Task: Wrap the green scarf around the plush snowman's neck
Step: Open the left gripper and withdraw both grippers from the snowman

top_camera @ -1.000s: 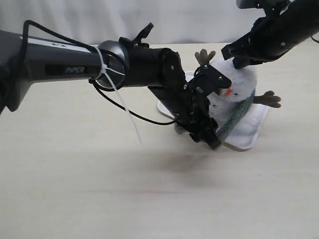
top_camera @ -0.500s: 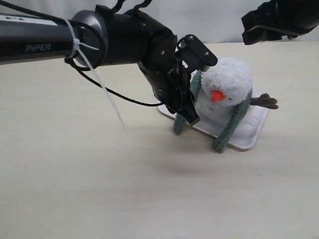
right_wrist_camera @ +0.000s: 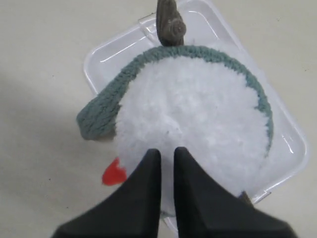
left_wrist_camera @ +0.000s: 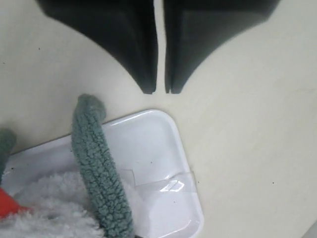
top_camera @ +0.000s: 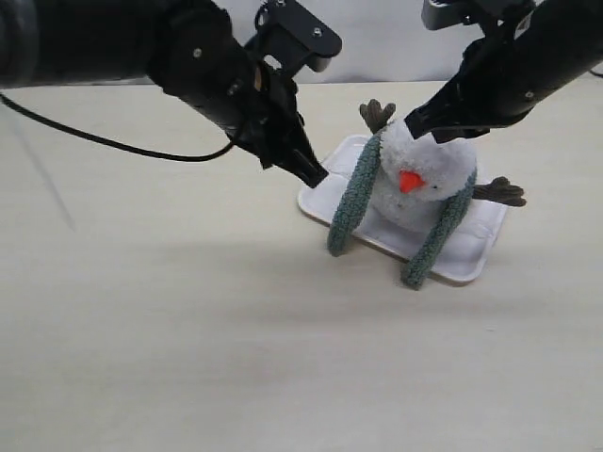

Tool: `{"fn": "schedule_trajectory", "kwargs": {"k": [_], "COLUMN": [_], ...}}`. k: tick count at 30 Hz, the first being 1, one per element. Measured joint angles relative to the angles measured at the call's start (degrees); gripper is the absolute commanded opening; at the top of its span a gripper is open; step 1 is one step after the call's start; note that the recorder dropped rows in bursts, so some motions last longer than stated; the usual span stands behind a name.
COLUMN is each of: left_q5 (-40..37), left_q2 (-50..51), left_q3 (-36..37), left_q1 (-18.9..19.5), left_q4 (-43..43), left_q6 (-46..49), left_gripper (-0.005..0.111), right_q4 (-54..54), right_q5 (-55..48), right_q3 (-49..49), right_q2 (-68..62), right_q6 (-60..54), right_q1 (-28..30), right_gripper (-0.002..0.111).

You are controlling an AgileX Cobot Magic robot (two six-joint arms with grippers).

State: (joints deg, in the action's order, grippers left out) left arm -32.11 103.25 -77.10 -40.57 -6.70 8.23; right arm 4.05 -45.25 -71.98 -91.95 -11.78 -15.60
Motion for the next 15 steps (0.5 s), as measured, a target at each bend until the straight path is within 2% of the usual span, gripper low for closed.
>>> {"fn": "schedule_trajectory", "kwargs": {"k": [5,12,15], "left_q5": [3.36,11.71,15.13], "left_q2": [-5.58,-13.77,-17.82], "left_q3": [6.08,15.45,19.10], "left_q1": [0.68,0.68,0.68], "left_q4": [0.00,-0.10,-0.10], "left_q6": [-0.50,-1.63,-2.01], "left_gripper": [0.006,0.006,0.006], "right_q4": [-4.68,-18.35,-20.43], "right_q5": [3.20,6.57,8.05], "right_q3": [0.00,-0.12,-0.12], "right_q2": [-4.18,-5.51,-5.79], "right_q6": [3.73,13.51,15.62], "right_q1": [-0.04,-0.04,-0.04], "right_gripper": [0.008,0.008,0.008]}}
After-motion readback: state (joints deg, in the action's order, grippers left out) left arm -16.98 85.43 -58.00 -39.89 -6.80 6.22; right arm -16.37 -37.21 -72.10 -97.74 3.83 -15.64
